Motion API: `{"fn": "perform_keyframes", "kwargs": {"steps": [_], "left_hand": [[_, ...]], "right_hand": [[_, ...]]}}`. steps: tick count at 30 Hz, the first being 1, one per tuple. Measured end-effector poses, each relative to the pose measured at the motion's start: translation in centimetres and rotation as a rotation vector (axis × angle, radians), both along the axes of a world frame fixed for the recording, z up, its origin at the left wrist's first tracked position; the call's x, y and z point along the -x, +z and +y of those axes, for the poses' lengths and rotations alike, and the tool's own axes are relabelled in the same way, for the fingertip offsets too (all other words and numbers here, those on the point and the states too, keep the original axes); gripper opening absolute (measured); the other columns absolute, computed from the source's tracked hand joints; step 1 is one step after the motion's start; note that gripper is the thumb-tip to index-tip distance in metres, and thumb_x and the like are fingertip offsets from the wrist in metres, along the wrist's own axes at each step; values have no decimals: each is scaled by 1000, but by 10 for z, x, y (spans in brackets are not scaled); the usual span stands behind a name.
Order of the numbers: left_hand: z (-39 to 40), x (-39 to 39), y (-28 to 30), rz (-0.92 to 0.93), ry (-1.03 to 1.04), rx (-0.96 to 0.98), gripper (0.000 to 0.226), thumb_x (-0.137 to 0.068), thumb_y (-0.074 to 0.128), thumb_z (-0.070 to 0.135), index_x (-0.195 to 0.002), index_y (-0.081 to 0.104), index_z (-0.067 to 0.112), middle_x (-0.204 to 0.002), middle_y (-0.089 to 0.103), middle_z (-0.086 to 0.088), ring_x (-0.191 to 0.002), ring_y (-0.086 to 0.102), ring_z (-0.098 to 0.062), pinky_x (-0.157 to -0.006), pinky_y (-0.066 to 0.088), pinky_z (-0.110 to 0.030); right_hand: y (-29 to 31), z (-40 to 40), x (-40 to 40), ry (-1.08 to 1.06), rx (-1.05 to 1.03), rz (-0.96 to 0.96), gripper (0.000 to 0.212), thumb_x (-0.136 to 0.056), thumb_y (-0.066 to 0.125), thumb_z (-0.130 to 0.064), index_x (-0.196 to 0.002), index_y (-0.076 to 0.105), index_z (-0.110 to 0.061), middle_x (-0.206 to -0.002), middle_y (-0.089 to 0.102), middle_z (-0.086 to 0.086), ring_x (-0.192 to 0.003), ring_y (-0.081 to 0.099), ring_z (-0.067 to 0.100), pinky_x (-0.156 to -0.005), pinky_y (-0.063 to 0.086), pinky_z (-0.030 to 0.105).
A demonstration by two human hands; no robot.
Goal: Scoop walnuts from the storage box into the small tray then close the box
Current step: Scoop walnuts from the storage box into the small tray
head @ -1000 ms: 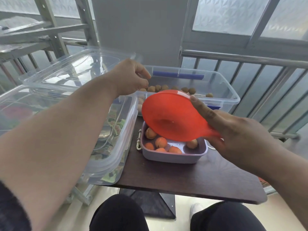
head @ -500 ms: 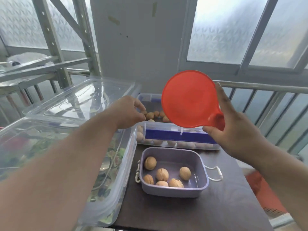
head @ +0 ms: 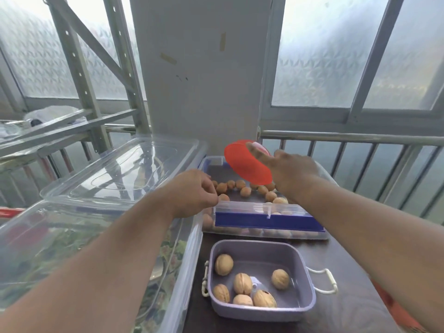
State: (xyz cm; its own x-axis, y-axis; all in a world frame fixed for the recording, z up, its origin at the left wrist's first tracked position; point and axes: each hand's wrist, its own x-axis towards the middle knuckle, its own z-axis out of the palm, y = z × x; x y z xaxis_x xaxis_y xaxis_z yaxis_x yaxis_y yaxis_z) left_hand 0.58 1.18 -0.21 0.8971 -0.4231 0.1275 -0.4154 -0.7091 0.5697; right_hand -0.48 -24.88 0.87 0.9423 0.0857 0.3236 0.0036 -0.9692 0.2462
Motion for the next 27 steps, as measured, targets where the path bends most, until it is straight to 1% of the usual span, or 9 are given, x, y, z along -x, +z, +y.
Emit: {"fn": "perform_keyframes", "kwargs": {"steps": [4, 8, 11, 14, 16, 19, 21, 25, 27], "left_hand": [[-1, 0, 0, 17, 9, 2, 12, -87, 76, 19, -82, 86, 15, -104, 61, 10, -100, 57, -5, -70, 37, 0], [-3, 0, 1, 20, 40, -9, 11, -84, 76, 19, -80, 86, 18, -111, 75, 2, -115, 69, -15, -86, 51, -20], [-3, 0, 1, 37, 39, -10, 12, -86, 75, 16, -81, 86, 14, -108, 70, 11, -111, 68, -4, -78, 44, -6], [-1, -2, 0, 48, 48, 9, 12, -87, 75, 15, -84, 87, 14, -96, 55, 27, -92, 59, 8, -66, 34, 6], [-1, -2, 1, 27, 72, 43, 11, -86, 81, 21, -94, 87, 16, -98, 55, 24, -96, 59, 0, -68, 37, 1], [2, -5, 1, 23, 137, 46, 54, -82, 87, 28, -133, 72, 17, -136, 58, 6, -122, 61, -18, -95, 45, -24], [3, -4, 2, 54, 161, 36, 76, -80, 88, 30, -150, 58, 18, -148, 58, -3, -129, 60, -22, -100, 46, -32], [3, -2, 4, 60, 160, 33, 64, -83, 87, 30, -140, 62, 14, -127, 65, -3, -112, 62, -22, -92, 46, -33], [4, -1, 4, 75, 153, 38, 57, -85, 85, 29, -136, 63, 12, -116, 63, -2, -106, 61, -22, -86, 44, -32]], "right_hand": [[-9, 10, -18, 67, 108, -8, 95, -106, 51, -22, -153, -21, -61, -113, 60, 7, -94, 69, 34, -72, 56, 43], [-23, 17, -29, 75, 52, 88, 108, -100, 62, -24, -150, -25, -65, -118, 67, 6, -95, 72, 37, -74, 61, 51], [-25, 15, -30, 41, -103, 182, 100, -100, 53, -19, -155, -18, -61, -116, 66, 9, -96, 69, 35, -67, 54, 40], [-25, 10, -29, 25, -217, 315, 107, -95, 59, -18, -160, -19, -53, -93, 62, 6, -84, 66, 29, -71, 59, 43], [-22, 7, -28, 55, -270, 374, 111, -94, 66, -20, -163, -18, -44, -84, 61, 2, -80, 62, 24, -76, 55, 39], [-15, 8, -25, 126, -306, 419, 112, -93, 71, -27, -165, -14, -38, -97, 62, -1, -88, 59, 25, -80, 44, 31], [-10, 8, -24, 134, -313, 469, 115, -91, 72, -24, -164, -15, -42, -104, 62, -3, -89, 63, 24, -80, 49, 33], [0, 10, -28, 120, -331, 572, 119, -87, 72, -8, -160, -8, -56, -90, 56, -10, -78, 63, 12, -67, 53, 29], [7, 15, -29, 131, -332, 641, 121, -85, 77, -12, -159, -5, -60, -108, 62, -5, -88, 66, 16, -80, 58, 34]]}}
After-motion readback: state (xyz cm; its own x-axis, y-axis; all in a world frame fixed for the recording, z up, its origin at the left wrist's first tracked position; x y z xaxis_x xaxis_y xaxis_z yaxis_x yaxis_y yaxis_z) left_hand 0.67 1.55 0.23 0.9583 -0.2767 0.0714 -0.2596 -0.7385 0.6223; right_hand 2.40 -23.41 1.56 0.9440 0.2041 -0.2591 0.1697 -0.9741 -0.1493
